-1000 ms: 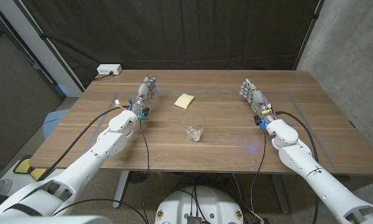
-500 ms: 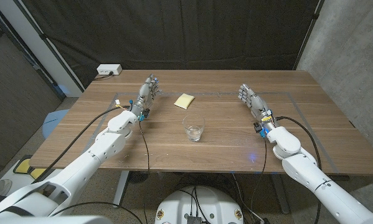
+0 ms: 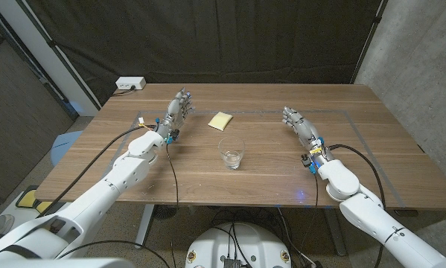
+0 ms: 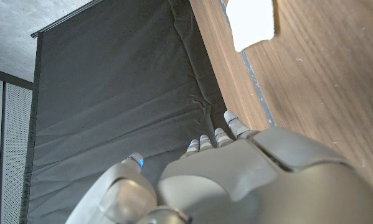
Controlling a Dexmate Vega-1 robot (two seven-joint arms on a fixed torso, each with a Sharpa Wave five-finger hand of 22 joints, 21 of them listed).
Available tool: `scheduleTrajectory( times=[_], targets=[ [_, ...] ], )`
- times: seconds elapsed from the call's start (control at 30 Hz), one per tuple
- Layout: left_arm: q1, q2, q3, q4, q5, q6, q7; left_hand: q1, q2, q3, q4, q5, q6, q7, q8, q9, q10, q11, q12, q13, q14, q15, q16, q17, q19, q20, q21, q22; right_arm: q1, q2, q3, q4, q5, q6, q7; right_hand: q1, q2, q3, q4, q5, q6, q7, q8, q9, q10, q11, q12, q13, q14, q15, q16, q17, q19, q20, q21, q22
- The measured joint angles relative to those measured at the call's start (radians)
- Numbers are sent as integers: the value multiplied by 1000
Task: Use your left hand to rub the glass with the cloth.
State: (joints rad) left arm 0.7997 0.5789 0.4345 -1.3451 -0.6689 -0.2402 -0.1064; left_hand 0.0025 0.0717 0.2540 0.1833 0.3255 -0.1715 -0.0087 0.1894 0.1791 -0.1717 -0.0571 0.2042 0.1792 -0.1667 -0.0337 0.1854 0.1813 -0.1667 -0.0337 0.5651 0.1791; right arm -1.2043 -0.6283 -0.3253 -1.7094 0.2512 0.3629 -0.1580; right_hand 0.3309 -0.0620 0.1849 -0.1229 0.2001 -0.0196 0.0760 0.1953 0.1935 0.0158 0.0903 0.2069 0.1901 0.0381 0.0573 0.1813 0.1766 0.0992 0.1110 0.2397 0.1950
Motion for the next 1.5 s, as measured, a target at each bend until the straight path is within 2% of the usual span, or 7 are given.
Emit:
scheduleTrajectory(
  times=[0.2, 0.4, 0.5, 0.53, 0.73, 1.0, 1.5],
  targets=[
    [-4, 3, 0, 6, -3, 0, -10, 0, 0, 0, 0, 0, 0, 0, 0, 0, 0, 0, 0, 0, 0, 0, 0, 0, 0, 0, -5, 0, -18, -34, -22, -60, -82, -48, -62, 18, -4, -3, -11, 10, -22, 0, 0, 0, -26, -5, -4, 0, -4, 4, 0, 0, -24, -42, -13, 0],
    [-7, 6, -2, 12, -6, -5, -17, 3, -3, -4, 4, 4, 0, 0, 0, 0, 0, 0, 0, 0, 0, 0, 0, 0, 0, 0, -8, 0, -26, -63, -49, -113, -153, -98, -109, 36, -17, -1, -18, 19, -36, 2, 0, 0, -43, -4, -7, 0, -16, 16, 0, 0, -30, -48, -16, 0],
    [-8, 7, -3, 15, -8, -5, -19, 8, -8, -4, 4, 4, 0, 0, 0, 0, 0, 0, 0, 0, 0, 0, 0, 0, 0, 0, -8, 0, -27, -75, -65, -135, -186, -123, -127, 53, -34, -7, -24, 31, -49, -1, 0, 0, -62, -8, -7, 3, -22, 22, 0, 3, -23, 27, -16, 0],
    [-8, 7, -4, 17, -8, -6, -20, 8, -8, -4, 4, 4, 0, 0, 0, 0, 0, 0, 0, 0, 0, 0, 0, 0, 0, 0, -8, 0, -27, -80, -72, -144, -202, -135, -136, 52, -34, -10, -26, 31, -53, -1, 0, 0, -68, -6, -7, 3, -22, 22, 0, 3, -25, 40, -16, 0],
    [-12, 7, -5, 24, -10, -8, -25, 8, -8, -4, 4, 4, 0, 0, 0, 0, 0, 0, 0, 0, 0, 0, 0, 0, 0, 0, -8, 0, -23, -100, -102, -177, -258, -173, -165, 60, -41, -15, -23, 37, -67, 3, 0, 0, -78, -3, -7, 3, -27, 27, 0, 3, -31, 51, -22, 0],
    [-24, 4, -5, 40, -11, -8, -33, 0, 0, -4, 4, 4, 0, 0, 0, 0, 0, 0, 0, 0, 0, 0, 0, 0, 0, 0, -8, 0, -10, -122, -142, -213, -339, -223, -198, 68, -49, -25, -25, 44, -67, 3, 0, 0, -77, -3, -7, 3, -32, 22, 0, 3, -51, 29, -22, 0],
    [-56, -14, 4, 83, -6, -5, -52, 8, -8, -4, 4, 8, 0, 0, 0, 0, 0, 0, 0, 0, 0, 0, 0, 0, 0, 0, -8, 0, 35, -152, -218, -239, -433, -263, -208, 102, -83, -55, -32, 75, -102, 24, 0, 4, -93, -13, -7, 3, -45, 9, 0, 7, -50, -69, -22, 3]
  ],
)
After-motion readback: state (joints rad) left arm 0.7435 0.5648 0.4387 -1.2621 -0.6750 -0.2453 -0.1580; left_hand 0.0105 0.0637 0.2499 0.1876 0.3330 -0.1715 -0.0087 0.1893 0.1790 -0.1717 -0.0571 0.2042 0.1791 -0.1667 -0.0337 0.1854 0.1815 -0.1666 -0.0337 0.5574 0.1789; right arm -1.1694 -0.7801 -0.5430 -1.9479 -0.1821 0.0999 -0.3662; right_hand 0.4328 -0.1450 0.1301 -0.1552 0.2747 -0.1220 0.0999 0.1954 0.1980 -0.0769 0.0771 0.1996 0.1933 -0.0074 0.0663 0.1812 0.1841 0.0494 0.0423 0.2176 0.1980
